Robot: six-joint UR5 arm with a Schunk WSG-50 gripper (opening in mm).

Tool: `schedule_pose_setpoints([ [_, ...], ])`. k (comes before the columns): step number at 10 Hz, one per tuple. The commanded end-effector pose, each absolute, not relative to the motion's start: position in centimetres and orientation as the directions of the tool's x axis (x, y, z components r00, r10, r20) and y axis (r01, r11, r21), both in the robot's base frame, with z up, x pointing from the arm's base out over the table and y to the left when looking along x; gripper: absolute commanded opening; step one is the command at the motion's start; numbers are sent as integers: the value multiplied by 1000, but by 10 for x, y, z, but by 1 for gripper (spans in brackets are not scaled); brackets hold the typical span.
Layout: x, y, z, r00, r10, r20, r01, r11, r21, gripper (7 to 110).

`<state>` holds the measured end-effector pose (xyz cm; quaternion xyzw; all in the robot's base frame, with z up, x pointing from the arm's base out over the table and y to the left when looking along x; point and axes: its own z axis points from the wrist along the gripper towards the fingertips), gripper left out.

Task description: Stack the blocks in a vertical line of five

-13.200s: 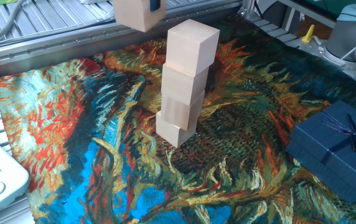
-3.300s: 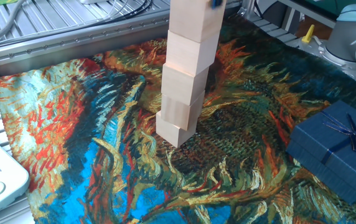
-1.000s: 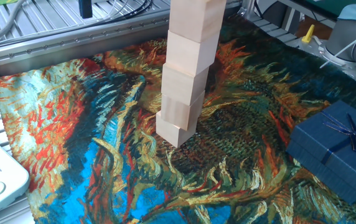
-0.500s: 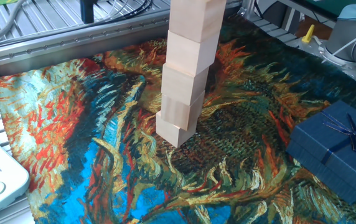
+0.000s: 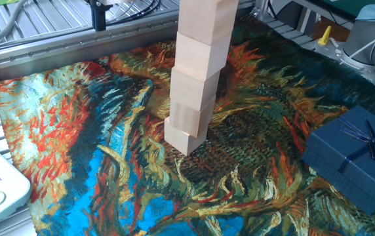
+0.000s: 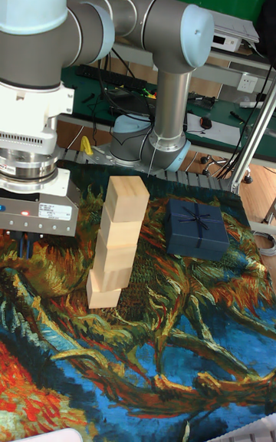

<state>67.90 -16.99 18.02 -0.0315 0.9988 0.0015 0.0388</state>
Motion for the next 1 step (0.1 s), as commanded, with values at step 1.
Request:
schedule_pose_setpoints([
  [1, 681, -166, 180, -995, -55, -81, -56, 998, 13, 7],
])
